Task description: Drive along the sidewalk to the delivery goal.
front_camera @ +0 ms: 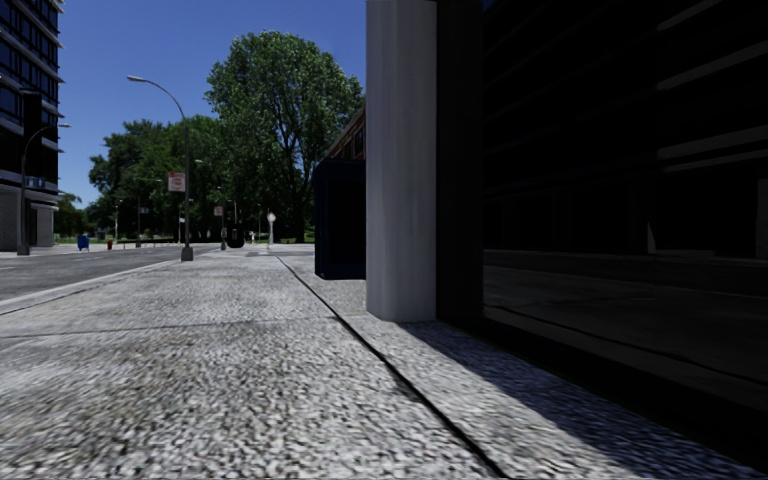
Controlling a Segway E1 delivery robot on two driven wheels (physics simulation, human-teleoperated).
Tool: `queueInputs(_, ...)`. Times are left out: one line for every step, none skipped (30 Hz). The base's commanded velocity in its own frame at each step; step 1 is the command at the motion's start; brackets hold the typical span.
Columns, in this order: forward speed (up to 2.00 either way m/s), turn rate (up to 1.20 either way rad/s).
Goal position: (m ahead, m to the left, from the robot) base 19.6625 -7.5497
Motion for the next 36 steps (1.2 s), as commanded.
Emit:
queueInputs(2.0, 0.96)
queueInputs(2.0, 0.98)
queueInputs(2.0, 0.98)
queueInputs(2.0, 0.98)
queueInputs(2.0, 0.91)
queueInputs(2.0, 0.64)
queueInputs(2.0, 0.45)
queueInputs(2.0, 0.21)
queueInputs(2.0, 0.09)
queueInputs(2.0, 0.09)
queueInputs(2.0, 0.06)
queueInputs(2.0, 0.03)
queueInputs(2.0, 0.0)
queueInputs(2.0, 0.0)
queueInputs(2.0, 0.0)
queueInputs(2.0, 0.0)
queueInputs(2.0, 0.0)
queueInputs(2.0, 0.0)
queueInputs(2.0, 0.0)
queueInputs(2.0, 0.0)
queueInputs(2.0, 0.0)
queueInputs(2.0, 0.01)
queueInputs(2.0, 0.01)
queueInputs(2.0, 0.24)
queueInputs(2.0, 0.69)
queueInputs(2.0, 1.2)
queueInputs(2.0, 1.18)
queueInputs(2.0, 0.74)
queueInputs(2.0, 0.74)
queueInputs(2.0, 0.57)
queueInputs(2.0, 0.43)
queueInputs(2.0, 0.24)
queueInputs(2.0, 0.19)
queueInputs(2.0, 0.11)
queueInputs(2.0, 0.0)
queueInputs(2.0, 0.0)
